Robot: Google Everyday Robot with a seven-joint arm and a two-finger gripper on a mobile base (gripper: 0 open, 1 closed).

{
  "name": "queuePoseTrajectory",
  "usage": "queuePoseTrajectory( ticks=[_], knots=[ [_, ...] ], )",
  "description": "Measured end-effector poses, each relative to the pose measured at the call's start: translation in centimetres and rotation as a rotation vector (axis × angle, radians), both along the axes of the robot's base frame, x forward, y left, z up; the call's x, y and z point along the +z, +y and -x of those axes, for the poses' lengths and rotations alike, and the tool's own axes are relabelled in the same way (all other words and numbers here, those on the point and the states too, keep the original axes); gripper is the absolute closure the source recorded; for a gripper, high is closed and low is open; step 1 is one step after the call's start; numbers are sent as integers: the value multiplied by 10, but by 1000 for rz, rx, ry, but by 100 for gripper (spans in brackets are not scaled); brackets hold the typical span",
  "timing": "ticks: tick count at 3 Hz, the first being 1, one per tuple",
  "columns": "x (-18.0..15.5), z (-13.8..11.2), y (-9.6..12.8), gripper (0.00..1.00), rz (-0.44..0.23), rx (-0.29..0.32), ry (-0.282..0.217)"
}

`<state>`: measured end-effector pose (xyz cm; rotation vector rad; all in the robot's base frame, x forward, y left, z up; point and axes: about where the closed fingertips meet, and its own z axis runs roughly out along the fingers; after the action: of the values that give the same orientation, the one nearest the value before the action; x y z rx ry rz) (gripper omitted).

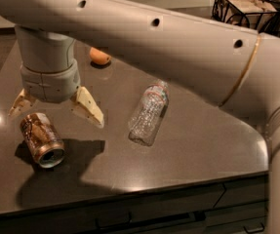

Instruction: Pick orange can

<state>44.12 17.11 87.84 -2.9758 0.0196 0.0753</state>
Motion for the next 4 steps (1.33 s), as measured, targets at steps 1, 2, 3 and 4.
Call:
queuePoseTrajectory(
  ticks=[1, 2, 3, 4],
  knots=[
    [-11, 4, 4, 0, 16, 110, -5],
    [-20, 10, 3, 0, 30, 203, -28],
    [-32, 18, 4, 0, 64, 267, -62],
    [-39, 24, 7, 0, 90, 315, -97]
  ],
)
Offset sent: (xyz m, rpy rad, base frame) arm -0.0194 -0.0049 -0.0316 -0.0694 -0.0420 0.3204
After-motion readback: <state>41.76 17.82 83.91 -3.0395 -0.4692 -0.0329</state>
